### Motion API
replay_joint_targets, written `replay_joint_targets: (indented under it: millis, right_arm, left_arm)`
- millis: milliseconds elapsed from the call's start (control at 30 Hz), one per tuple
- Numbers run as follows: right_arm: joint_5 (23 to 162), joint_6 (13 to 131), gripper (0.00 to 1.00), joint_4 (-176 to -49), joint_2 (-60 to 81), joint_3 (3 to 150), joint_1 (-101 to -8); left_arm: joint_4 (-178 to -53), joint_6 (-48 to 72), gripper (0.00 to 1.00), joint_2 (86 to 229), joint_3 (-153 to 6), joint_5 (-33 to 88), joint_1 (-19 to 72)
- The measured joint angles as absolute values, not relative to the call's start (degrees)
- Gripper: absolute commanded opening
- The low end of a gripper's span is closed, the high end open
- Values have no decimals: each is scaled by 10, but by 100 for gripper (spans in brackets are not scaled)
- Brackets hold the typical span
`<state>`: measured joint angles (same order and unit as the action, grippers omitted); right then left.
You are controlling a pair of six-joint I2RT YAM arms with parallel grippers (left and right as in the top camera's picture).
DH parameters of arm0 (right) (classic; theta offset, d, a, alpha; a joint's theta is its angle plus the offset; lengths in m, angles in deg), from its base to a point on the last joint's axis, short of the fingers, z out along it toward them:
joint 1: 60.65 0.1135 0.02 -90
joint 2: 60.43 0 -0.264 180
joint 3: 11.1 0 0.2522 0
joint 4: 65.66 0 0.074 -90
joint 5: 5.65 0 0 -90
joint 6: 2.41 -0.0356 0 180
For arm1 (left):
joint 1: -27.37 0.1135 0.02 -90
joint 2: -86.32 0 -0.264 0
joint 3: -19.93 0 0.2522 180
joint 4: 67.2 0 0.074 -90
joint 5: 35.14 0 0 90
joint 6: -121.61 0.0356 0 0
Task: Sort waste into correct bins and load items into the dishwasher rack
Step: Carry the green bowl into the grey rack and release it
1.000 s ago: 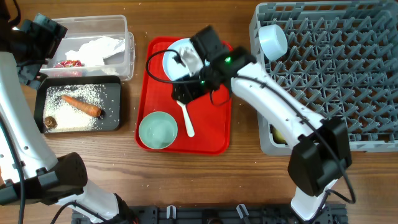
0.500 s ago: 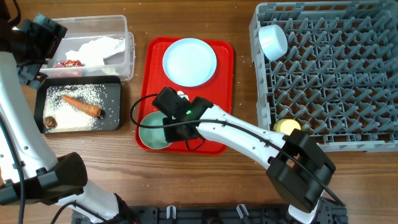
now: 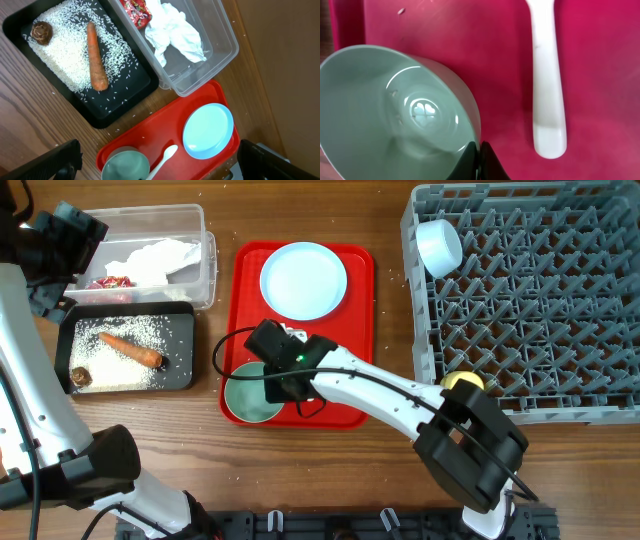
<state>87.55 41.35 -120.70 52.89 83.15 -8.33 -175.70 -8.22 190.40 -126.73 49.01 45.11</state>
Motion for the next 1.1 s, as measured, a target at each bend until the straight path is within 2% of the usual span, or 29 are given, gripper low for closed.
replay_joint_targets:
  millis: [167, 300, 433, 533, 567, 700, 833, 1100]
  right_arm:
    - [884, 444, 4, -1249, 516, 835, -115]
    - [857, 482, 4, -1266, 435, 841, -158]
    - [722, 546, 4, -1302, 290, 860, -212]
    - [524, 584, 4, -1353, 227, 863, -256]
    - [446, 589, 4, -1368, 224, 863, -274]
    - [309, 664, 4, -1375, 235, 863, -327]
    - [261, 771, 4, -1371, 267, 863, -381]
    - [246, 927, 4, -1360, 378, 863, -392]
  left_arm:
    - [-1757, -82, 100, 1904, -1267, 490, 451]
    - [-1757, -82, 100, 1904, -1267, 490, 451]
    - [-1757, -82, 100, 1904, -1267, 490, 451]
    - [-1757, -82, 100, 1904, -1267, 490, 451]
    - [-1757, -82, 100, 1904, -1267, 490, 451]
    - [-1757, -82, 100, 1904, -1267, 490, 451]
    - [-1757, -82, 100, 1904, -1267, 490, 451]
    - [-1757, -82, 100, 1904, -1267, 490, 451]
